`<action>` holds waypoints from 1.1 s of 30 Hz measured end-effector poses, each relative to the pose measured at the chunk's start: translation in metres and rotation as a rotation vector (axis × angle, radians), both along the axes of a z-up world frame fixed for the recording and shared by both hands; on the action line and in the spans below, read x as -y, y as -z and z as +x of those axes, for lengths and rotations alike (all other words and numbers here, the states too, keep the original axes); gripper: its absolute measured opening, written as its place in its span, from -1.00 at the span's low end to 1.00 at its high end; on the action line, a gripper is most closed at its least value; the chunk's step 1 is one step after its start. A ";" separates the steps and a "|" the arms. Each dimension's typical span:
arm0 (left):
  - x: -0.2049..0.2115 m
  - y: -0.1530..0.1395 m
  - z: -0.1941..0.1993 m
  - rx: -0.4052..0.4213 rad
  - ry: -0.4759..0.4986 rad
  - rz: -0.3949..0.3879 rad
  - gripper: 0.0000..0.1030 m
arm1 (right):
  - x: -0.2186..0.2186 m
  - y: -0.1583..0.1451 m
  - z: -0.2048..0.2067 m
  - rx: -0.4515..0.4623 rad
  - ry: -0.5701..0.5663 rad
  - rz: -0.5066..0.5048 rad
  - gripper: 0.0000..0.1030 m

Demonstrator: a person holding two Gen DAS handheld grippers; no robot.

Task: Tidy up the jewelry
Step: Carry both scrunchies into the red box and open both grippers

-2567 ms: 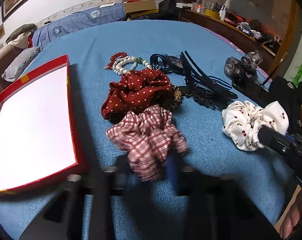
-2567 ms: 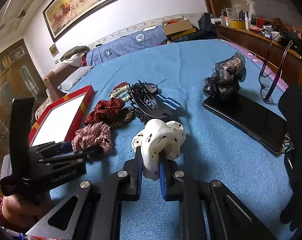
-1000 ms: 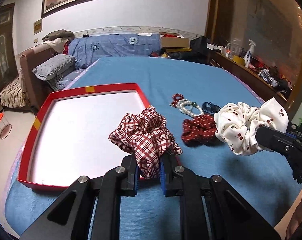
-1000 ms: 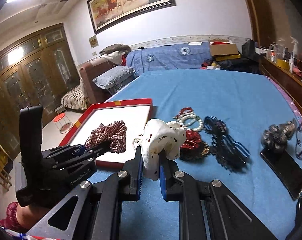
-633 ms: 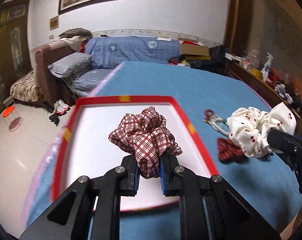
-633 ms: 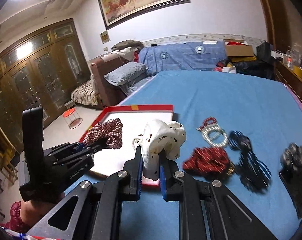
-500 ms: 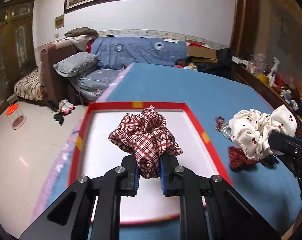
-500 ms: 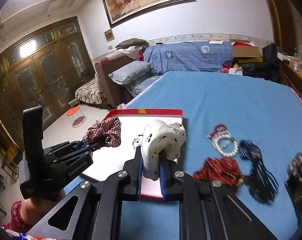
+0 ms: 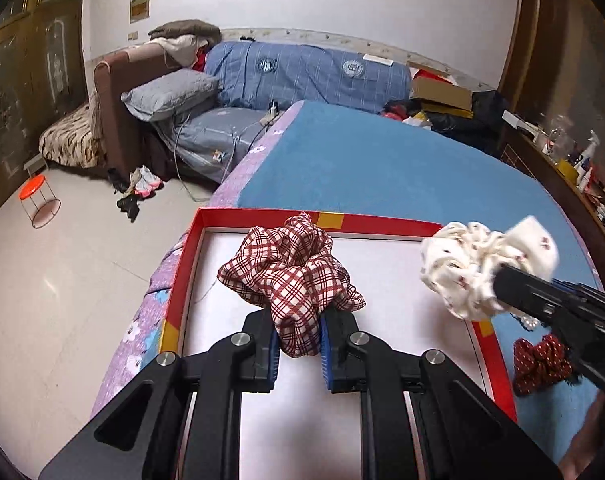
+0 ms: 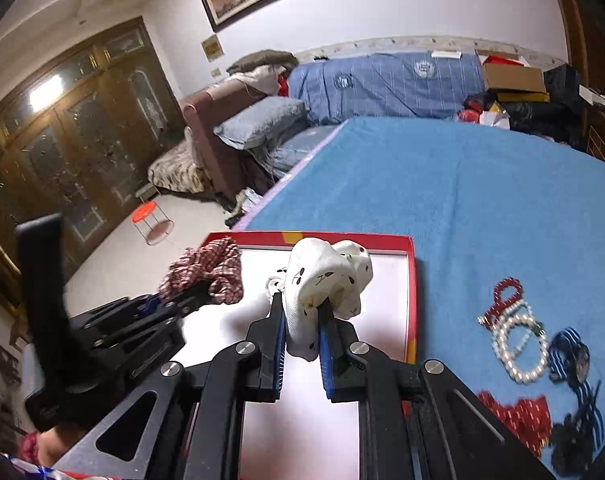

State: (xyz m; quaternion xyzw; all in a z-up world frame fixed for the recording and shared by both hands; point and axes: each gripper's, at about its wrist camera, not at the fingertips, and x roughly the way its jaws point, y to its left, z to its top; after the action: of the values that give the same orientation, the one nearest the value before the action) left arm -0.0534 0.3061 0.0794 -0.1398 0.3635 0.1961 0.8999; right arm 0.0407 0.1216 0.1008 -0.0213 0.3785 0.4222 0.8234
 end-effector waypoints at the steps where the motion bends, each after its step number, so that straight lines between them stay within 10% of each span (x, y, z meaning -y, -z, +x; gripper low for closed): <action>1: -0.001 0.002 0.004 -0.009 0.003 0.002 -0.70 | -0.004 0.002 0.006 -0.005 0.006 -0.005 -0.69; 17: -0.015 0.031 0.041 -0.080 0.022 -0.066 -0.61 | -0.039 0.045 0.052 -0.138 0.050 -0.095 -0.62; 23: -0.020 0.030 0.037 -0.062 0.011 -0.087 -0.22 | -0.031 0.040 0.052 -0.152 0.062 -0.092 0.26; 33: 0.014 -0.004 -0.007 0.063 0.026 -0.061 -0.15 | 0.023 0.014 0.013 -0.129 0.018 -0.001 0.28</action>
State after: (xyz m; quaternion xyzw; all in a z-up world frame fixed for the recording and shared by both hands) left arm -0.0605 0.2925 0.0835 -0.1686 0.3427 0.1685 0.9087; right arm 0.0535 0.0989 0.0871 0.0092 0.4311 0.4151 0.8011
